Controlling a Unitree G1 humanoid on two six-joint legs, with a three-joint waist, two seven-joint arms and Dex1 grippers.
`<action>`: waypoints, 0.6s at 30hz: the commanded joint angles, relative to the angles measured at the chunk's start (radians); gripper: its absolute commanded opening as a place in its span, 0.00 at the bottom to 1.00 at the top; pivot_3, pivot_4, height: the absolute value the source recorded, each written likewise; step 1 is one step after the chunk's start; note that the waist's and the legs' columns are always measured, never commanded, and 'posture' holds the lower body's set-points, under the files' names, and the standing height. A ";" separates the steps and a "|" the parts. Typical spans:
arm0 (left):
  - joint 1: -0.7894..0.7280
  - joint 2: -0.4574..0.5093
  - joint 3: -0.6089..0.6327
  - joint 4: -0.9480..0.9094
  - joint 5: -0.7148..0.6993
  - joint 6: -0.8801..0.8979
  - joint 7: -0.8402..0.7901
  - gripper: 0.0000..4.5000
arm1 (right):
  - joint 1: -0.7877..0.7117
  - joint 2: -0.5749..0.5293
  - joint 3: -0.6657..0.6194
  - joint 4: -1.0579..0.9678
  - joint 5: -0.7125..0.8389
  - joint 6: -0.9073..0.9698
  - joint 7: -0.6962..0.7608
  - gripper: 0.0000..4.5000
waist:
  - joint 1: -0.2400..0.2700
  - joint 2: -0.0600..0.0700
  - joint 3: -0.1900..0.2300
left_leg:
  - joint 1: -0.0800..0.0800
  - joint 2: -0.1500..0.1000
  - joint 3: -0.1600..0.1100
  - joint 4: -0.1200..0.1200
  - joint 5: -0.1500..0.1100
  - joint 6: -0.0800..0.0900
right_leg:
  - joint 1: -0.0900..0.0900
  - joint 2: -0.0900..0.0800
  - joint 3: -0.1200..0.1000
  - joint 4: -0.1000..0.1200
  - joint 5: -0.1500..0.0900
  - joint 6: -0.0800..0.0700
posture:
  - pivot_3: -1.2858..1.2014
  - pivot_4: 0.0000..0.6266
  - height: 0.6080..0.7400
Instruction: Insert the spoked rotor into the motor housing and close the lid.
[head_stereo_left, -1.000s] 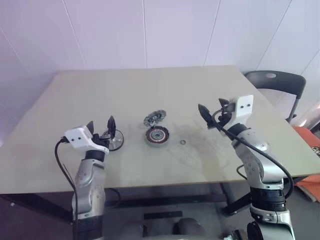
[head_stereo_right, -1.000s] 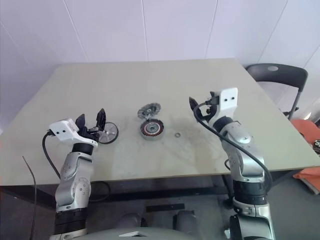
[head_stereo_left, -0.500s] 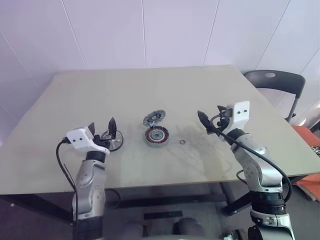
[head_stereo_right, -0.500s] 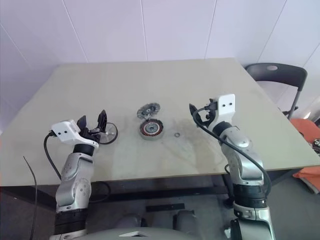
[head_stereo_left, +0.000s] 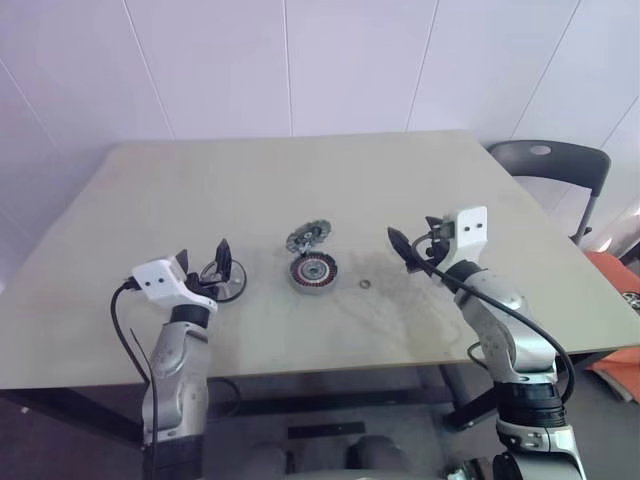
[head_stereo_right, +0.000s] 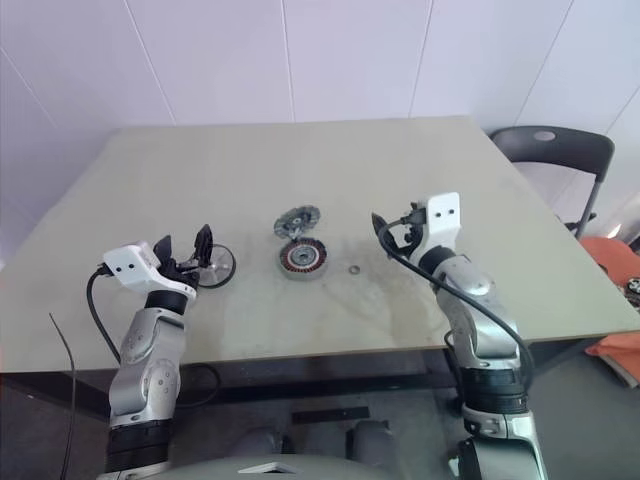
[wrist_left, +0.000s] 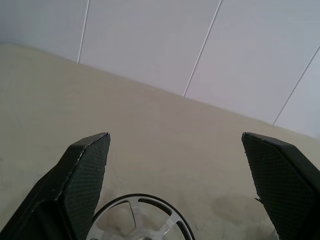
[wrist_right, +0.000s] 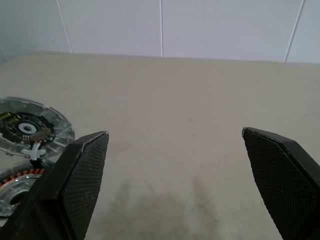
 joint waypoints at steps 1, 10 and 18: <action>-0.023 0.003 -0.013 -0.021 0.010 -0.013 -0.008 1.00 | -0.032 0.001 -0.005 -0.030 -0.006 -0.012 -0.011 0.99 | 0.000 0.000 0.000 | 0.000 0.000 0.000 0.000 0.000 0.000 | 0.000 0.000 0.000 0.000 0.000 0.000 | 0.52 0.00 1.00; -0.026 0.015 -0.009 -0.023 0.006 -0.003 -0.014 1.00 | -0.016 0.015 -0.001 -0.036 -0.010 -0.019 -0.016 0.99 | 0.000 0.000 0.000 | 0.000 0.000 0.000 0.000 0.000 0.000 | 0.000 0.000 0.000 0.000 0.000 0.000 | 0.52 0.00 1.00; -0.039 0.020 -0.010 -0.012 0.011 -0.001 -0.013 1.00 | -0.010 0.022 0.036 -0.021 -0.022 -0.027 0.003 0.99 | 0.000 0.000 0.000 | 0.000 0.000 0.000 0.000 0.000 0.000 | 0.000 0.000 0.000 0.000 0.000 0.000 | 0.52 0.00 1.00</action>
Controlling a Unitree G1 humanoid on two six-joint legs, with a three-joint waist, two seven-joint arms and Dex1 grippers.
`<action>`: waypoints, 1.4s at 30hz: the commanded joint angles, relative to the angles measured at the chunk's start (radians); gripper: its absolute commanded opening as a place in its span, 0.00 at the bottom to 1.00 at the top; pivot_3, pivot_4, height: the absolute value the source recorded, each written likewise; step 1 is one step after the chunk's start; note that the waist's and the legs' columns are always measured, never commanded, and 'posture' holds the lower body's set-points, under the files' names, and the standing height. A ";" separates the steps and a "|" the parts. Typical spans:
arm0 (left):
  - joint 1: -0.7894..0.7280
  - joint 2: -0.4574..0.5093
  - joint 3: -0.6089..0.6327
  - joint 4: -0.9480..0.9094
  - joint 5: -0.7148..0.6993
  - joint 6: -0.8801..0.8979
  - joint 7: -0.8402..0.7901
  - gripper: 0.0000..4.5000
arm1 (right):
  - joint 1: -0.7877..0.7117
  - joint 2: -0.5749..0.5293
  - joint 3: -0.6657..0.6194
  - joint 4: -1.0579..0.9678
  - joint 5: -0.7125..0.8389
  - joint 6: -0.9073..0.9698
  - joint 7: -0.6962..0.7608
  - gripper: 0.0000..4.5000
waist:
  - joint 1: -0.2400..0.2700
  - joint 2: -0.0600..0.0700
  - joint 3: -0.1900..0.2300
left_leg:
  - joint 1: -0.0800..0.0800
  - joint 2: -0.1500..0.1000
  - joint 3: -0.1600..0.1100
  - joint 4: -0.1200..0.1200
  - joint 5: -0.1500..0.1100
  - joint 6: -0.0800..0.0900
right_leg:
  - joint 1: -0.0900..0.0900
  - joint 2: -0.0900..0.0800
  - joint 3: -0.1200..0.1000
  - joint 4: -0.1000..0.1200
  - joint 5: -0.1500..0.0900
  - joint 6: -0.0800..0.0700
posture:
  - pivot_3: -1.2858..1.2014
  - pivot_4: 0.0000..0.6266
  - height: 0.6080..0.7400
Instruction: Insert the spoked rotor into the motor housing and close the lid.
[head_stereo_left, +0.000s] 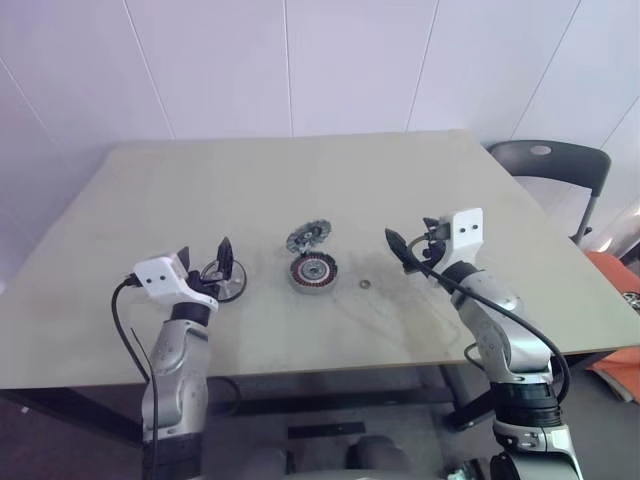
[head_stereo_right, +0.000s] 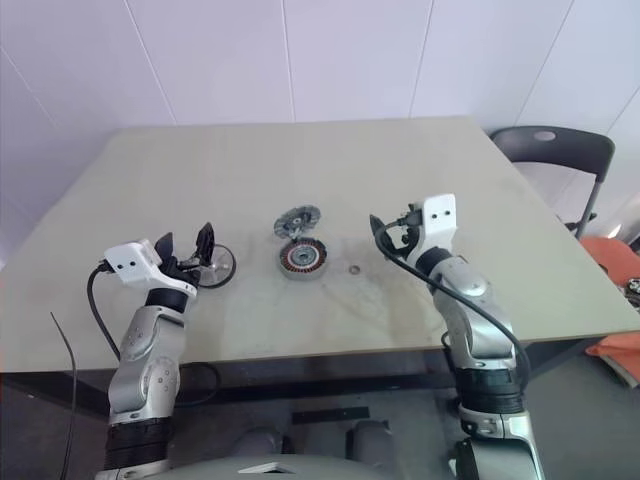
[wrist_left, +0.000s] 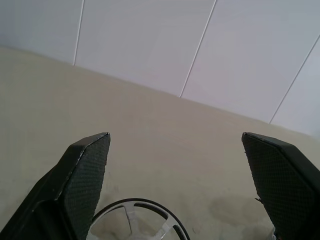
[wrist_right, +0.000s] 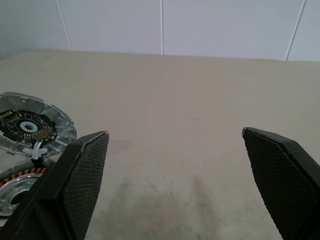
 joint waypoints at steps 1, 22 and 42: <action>-0.025 0.009 -0.009 -0.014 0.011 -0.003 -0.007 1.00 | -0.010 0.015 0.026 -0.025 -0.016 -0.025 -0.001 0.99 | 0.000 0.000 0.000 | 0.000 0.000 0.000 0.000 0.000 0.000 | 0.000 0.000 0.000 0.000 0.000 0.000 | 0.52 0.00 1.00; 0.008 -0.012 -0.010 -0.027 0.015 0.004 0.016 1.00 | -0.011 0.001 0.013 -0.018 -0.025 -0.012 0.017 0.99 | 0.000 0.000 0.000 | 0.000 0.000 0.000 0.000 0.000 0.000 | 0.000 0.000 0.000 0.000 0.000 0.000 | 0.52 0.00 1.00; 0.021 -0.011 -0.003 -0.043 0.015 0.013 0.028 1.00 | 0.003 0.014 0.064 0.007 -0.045 -0.017 0.035 0.99 | 0.000 0.000 0.000 | 0.000 0.000 0.000 0.000 0.000 0.000 | 0.000 0.000 0.000 0.000 0.000 0.000 | 0.52 0.00 1.00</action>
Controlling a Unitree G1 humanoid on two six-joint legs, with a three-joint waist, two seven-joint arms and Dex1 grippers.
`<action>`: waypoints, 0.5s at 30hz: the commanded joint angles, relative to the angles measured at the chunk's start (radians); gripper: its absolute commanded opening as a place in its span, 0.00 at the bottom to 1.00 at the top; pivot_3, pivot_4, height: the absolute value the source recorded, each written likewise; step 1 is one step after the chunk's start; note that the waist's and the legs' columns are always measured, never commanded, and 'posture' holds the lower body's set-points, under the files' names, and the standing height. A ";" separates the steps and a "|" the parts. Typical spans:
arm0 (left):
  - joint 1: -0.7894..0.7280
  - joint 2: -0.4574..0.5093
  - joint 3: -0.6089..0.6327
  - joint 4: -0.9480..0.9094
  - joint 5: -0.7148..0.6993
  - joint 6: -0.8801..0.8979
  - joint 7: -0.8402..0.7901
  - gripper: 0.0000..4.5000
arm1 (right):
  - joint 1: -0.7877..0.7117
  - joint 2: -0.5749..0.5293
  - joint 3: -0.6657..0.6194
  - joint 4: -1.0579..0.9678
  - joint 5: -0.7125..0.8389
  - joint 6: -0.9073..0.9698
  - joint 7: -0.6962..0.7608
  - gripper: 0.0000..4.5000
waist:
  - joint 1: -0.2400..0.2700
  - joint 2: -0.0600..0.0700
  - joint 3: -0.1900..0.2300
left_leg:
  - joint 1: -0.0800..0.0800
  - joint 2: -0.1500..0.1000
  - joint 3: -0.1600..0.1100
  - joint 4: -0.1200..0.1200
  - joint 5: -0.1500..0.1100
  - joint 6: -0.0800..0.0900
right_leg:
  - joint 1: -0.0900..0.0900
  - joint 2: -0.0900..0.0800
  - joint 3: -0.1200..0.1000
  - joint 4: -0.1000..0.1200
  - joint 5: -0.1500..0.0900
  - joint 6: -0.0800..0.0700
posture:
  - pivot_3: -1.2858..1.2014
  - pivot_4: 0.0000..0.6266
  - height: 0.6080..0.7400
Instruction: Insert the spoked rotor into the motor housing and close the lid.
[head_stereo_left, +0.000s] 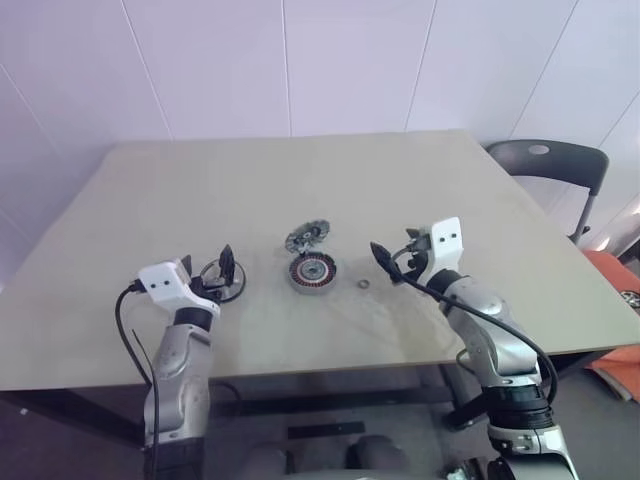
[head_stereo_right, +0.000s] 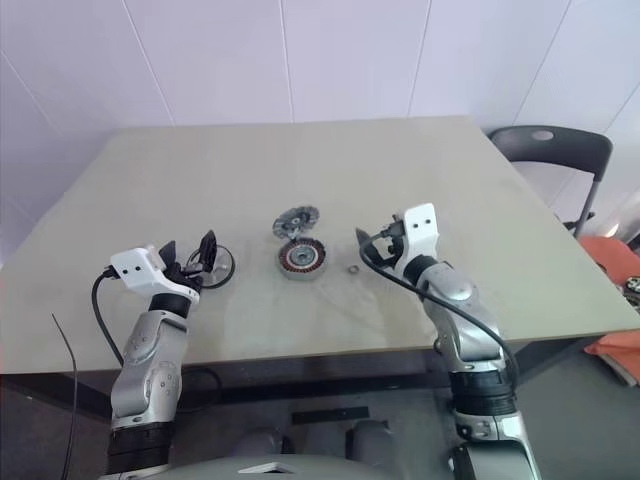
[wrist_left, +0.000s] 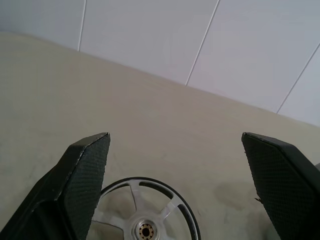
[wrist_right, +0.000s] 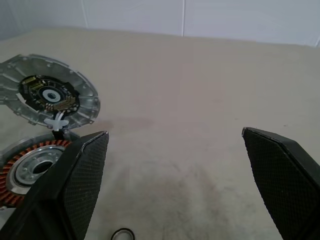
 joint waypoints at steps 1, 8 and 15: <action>-0.005 0.001 0.003 -0.047 0.002 -0.009 0.005 1.00 | -0.011 0.003 -0.002 -0.013 -0.003 -0.020 0.004 0.99 | 0.000 0.000 0.000 | 0.000 0.000 0.000 0.000 0.000 0.000 | 0.000 0.000 0.000 0.000 0.000 0.000 | 0.52 0.00 1.00; 0.001 0.001 0.008 -0.057 -0.003 -0.013 0.006 1.00 | -0.017 0.007 0.013 -0.008 -0.008 -0.018 0.013 0.99 | 0.000 0.000 0.000 | 0.000 0.000 0.000 0.000 0.000 0.000 | 0.000 0.000 0.000 0.000 0.000 0.000 | 0.52 0.00 1.00; -0.002 0.002 0.010 -0.057 -0.003 -0.007 0.007 1.00 | 0.012 0.030 0.055 -0.006 -0.004 0.029 0.019 0.99 | 0.000 0.000 0.000 | 0.000 0.000 0.000 0.000 0.000 0.000 | 0.000 0.000 0.000 0.000 0.000 0.000 | 0.52 0.00 1.00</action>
